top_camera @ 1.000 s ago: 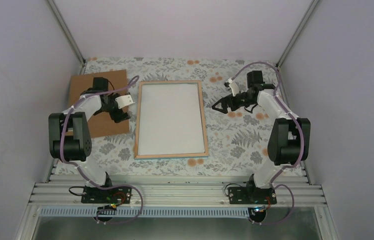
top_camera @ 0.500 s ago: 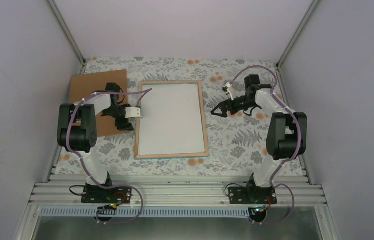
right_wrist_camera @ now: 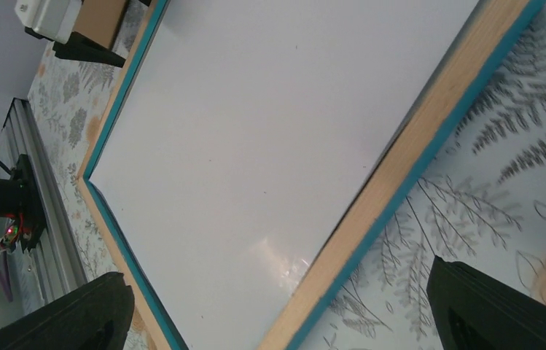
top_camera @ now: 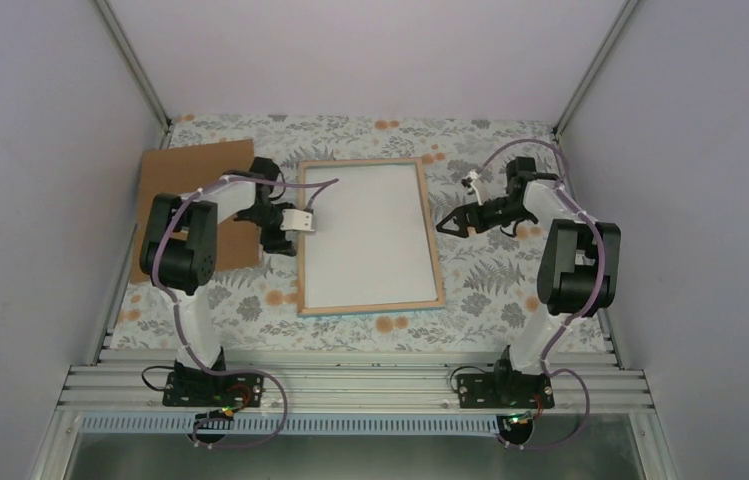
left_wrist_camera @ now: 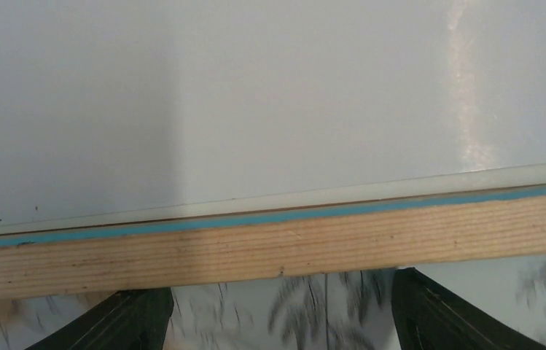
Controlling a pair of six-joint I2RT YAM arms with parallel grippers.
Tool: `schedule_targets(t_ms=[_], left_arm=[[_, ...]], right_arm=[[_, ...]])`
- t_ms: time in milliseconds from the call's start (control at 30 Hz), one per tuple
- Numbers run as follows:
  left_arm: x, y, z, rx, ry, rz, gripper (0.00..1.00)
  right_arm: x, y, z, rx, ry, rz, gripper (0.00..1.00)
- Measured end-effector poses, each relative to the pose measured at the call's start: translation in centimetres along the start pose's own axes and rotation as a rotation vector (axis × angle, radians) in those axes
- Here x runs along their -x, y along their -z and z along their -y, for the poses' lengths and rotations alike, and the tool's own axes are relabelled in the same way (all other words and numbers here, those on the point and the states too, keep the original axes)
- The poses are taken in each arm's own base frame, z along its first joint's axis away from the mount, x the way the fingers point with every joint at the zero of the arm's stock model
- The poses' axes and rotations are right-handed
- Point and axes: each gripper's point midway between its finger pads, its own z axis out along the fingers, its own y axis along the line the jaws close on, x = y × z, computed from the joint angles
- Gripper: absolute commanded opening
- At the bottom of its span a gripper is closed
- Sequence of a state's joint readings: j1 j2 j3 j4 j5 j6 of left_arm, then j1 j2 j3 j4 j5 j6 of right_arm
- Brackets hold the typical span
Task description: Put the photo into the frame
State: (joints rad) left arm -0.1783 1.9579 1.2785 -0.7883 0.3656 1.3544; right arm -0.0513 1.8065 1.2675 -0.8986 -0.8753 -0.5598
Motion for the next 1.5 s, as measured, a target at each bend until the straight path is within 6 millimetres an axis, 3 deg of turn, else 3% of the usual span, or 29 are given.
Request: schedule_targets(t_ms=[333, 467, 567, 600, 633, 767, 867, 1000, 1133, 1200, 1333, 1500], left_arm=[[6.2, -2.2, -3.0, 0.012, -0.039, 0.079, 0.78], [7.2, -2.2, -4.0, 0.033, 0.004, 0.104, 0.82], [7.2, -1.0, -4.2, 0.062, 0.073, 0.131, 0.86], [6.9, -0.1, -4.2, 0.078, 0.109, 0.143, 0.94], [5.8, 2.8, -4.7, 0.134, 0.195, 0.176, 0.99], [1.1, 9.4, -7.9, 0.318, 0.424, 0.244, 1.00], [-5.7, 14.6, -10.1, 0.482, 0.650, 0.272, 1.00], [-14.5, 17.9, -10.6, 0.619, 0.901, 0.252, 1.00], [-20.3, 18.1, -10.3, 0.664, 1.068, 0.219, 1.00], [-22.1, 17.5, -10.1, 0.663, 1.110, 0.201, 1.00], [-24.1, 15.8, -9.7, 0.637, 1.145, 0.166, 1.00], [-24.4, 13.4, -8.4, 0.583, 1.131, 0.131, 1.00]], right_arm=[[-2.6, 0.6, 1.9, -0.038, -0.069, -0.022, 0.98], [-1.9, 1.3, 1.7, -0.059, -0.067, 0.001, 1.00], [0.0, 2.3, 1.0, -0.085, -0.049, 0.046, 1.00], [0.9, 2.7, 0.6, -0.094, -0.037, 0.067, 1.00], [3.2, 3.1, -0.5, -0.104, 0.006, 0.111, 1.00], [6.1, 2.3, -2.7, -0.076, 0.046, 0.155, 1.00], [7.9, 1.5, -4.6, -0.046, 0.081, 0.176, 1.00], [9.6, 1.0, -6.3, -0.021, 0.126, 0.199, 1.00], [10.3, 0.5, -6.6, -0.011, 0.134, 0.206, 1.00], [10.2, 0.1, -6.5, -0.008, 0.127, 0.199, 1.00], [10.2, -0.4, -6.9, -0.002, 0.135, 0.188, 1.00], [10.2, -0.7, -7.1, -0.001, 0.140, 0.184, 1.00]])
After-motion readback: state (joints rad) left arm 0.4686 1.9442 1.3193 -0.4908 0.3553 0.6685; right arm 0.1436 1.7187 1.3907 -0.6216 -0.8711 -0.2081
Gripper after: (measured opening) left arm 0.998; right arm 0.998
